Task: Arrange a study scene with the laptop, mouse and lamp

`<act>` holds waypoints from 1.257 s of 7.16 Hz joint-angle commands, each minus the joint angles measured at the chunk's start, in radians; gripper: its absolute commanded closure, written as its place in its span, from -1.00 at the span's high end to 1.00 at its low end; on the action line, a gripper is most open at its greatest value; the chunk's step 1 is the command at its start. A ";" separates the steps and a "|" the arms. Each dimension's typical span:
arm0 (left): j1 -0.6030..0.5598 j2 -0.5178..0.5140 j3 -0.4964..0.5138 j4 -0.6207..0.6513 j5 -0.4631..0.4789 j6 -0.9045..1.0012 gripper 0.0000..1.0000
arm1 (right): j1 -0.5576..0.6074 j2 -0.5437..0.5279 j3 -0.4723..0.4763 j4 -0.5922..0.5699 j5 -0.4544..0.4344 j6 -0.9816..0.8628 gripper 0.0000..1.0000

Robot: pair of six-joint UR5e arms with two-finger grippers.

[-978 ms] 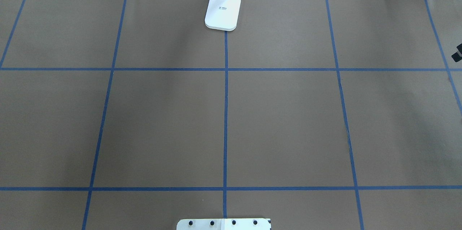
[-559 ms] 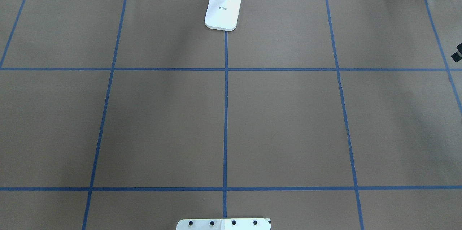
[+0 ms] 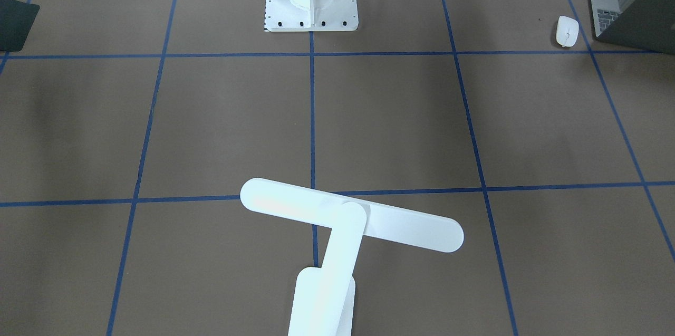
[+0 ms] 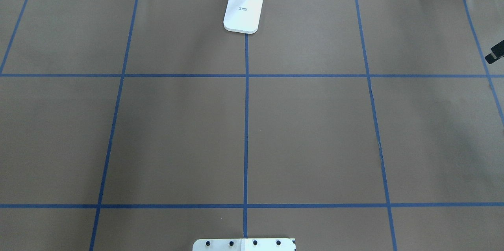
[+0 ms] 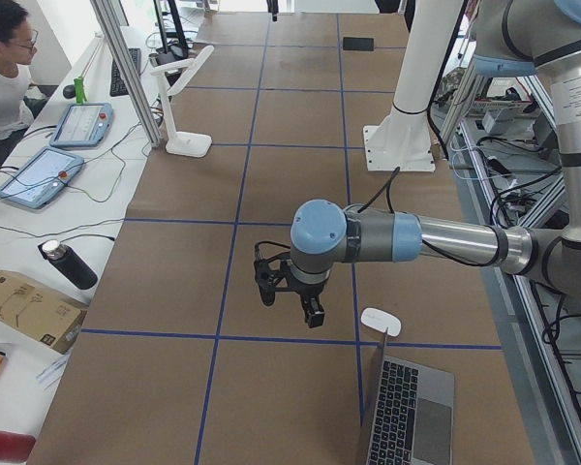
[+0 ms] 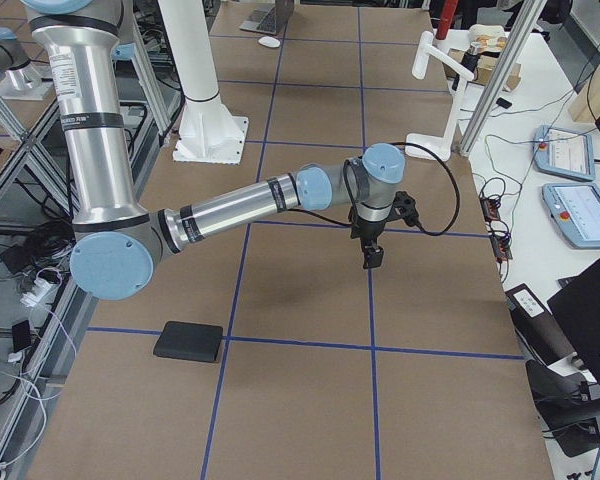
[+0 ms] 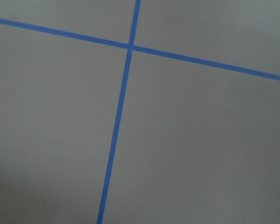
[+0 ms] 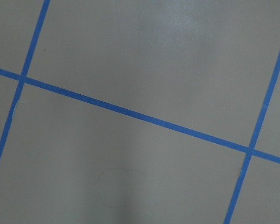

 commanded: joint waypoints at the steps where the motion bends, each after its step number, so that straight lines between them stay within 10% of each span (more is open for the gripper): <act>1: -0.159 0.109 0.003 0.011 0.040 -0.008 1.00 | -0.026 0.003 0.005 0.020 0.004 0.003 1.00; 9: -0.227 0.209 0.181 -0.145 0.075 -0.355 1.00 | -0.069 -0.011 0.007 0.029 0.082 0.000 1.00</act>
